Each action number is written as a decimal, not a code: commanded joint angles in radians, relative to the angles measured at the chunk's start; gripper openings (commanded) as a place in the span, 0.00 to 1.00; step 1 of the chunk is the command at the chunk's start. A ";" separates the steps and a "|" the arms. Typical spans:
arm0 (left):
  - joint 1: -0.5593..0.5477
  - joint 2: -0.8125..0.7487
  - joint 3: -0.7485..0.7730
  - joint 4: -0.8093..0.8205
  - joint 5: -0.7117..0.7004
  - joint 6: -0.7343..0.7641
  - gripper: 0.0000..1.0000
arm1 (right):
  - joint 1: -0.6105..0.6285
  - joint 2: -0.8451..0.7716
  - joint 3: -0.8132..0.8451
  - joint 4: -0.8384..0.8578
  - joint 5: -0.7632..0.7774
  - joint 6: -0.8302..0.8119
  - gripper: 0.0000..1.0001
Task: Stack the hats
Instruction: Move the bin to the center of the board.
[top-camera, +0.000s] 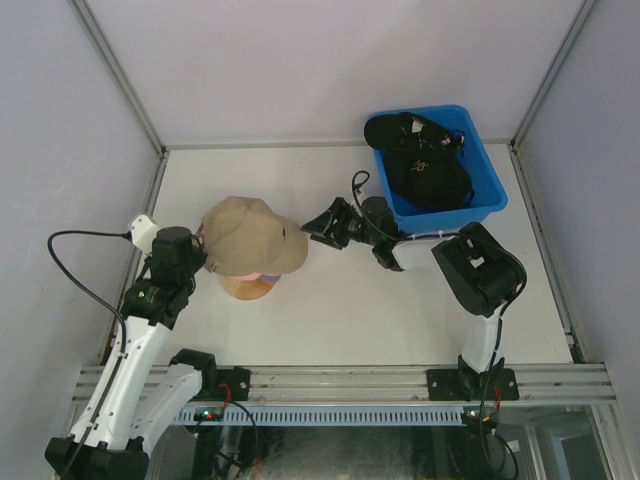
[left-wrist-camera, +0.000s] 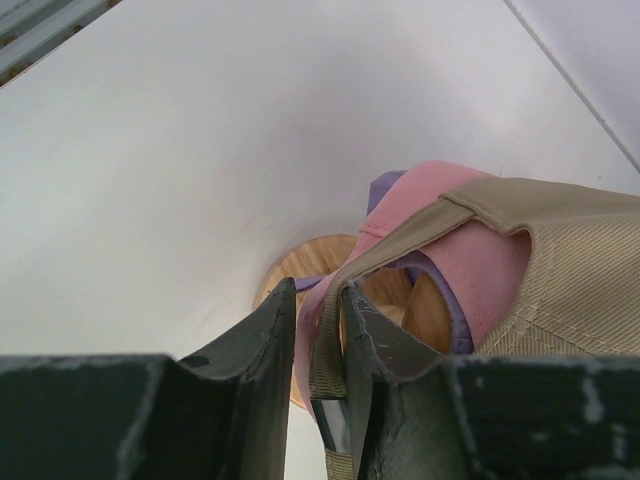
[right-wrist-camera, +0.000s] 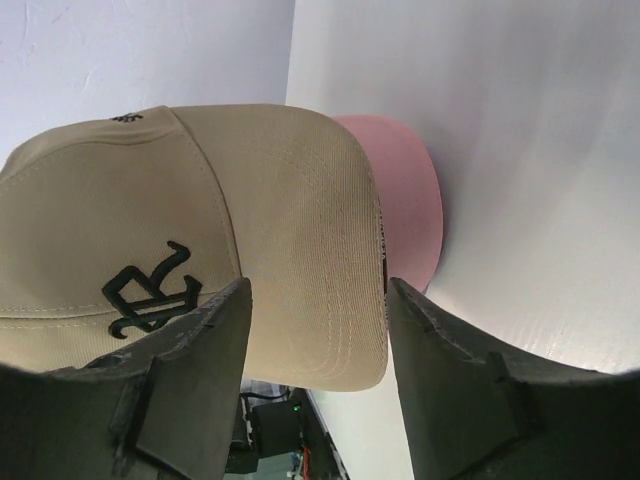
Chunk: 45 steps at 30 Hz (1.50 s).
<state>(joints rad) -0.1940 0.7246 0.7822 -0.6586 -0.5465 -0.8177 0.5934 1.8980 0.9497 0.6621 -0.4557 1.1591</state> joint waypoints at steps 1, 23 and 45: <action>0.016 0.008 -0.001 0.027 -0.013 0.046 0.29 | 0.022 0.015 0.009 0.065 -0.005 -0.008 0.56; 0.035 0.017 -0.001 0.045 0.003 0.064 0.29 | 0.042 0.167 0.035 0.351 -0.109 0.157 0.30; 0.036 -0.051 0.025 -0.006 -0.031 0.040 0.29 | -0.003 0.066 -0.024 0.335 -0.108 0.208 0.00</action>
<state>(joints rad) -0.1631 0.6895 0.7822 -0.6586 -0.5491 -0.7750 0.5995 2.0384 0.9325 0.9939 -0.5667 1.3800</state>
